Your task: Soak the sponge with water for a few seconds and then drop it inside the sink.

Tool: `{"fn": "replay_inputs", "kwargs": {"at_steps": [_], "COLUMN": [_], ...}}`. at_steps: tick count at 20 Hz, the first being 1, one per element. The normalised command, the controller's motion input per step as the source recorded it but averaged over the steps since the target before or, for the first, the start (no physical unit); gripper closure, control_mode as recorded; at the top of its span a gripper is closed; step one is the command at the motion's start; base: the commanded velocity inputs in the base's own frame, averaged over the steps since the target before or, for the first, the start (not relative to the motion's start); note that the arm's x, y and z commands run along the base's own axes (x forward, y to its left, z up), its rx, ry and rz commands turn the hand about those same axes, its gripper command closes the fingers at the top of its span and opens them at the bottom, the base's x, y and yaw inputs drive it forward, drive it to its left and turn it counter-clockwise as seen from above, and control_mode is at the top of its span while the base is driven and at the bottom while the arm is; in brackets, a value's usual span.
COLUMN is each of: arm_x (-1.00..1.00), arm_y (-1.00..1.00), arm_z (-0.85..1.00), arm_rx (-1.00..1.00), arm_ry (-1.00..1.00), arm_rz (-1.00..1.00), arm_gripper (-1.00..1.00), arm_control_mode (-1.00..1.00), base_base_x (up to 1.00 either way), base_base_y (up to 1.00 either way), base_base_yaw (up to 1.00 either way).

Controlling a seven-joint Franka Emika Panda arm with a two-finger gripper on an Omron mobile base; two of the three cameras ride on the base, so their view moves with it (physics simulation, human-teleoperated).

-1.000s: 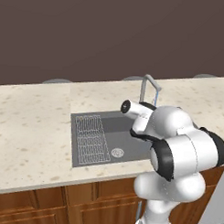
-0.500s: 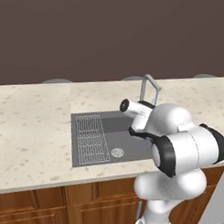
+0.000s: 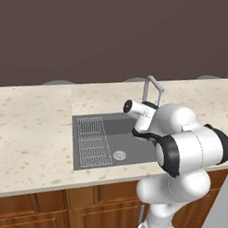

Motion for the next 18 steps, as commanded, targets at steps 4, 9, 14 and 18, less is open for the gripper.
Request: {"fn": "replay_inputs", "kwargs": {"at_steps": [4, 9, 14, 18], "arm_x": [0.06, 0.30, 0.33, 0.25], "arm_y": [-0.06, 0.00, 0.00, 0.00], "arm_z": [0.00, 0.00, 0.00, 0.00], "arm_rx": [0.00, -0.02, -0.03, -0.03], "arm_ry": [0.00, 0.00, 0.02, 0.02], "arm_rz": [-0.03, -0.01, -0.01, -0.02], "arm_gripper": [1.00, 1.00, 1.00, 1.00], "arm_control_mode": [-1.00, -1.00, -1.00, -1.00], "base_base_x": [0.00, 0.00, 0.00, 0.00], "base_base_y": [0.00, 0.00, 0.00, 0.00], "base_base_yaw": [0.00, 0.00, 0.00, 0.00]}}
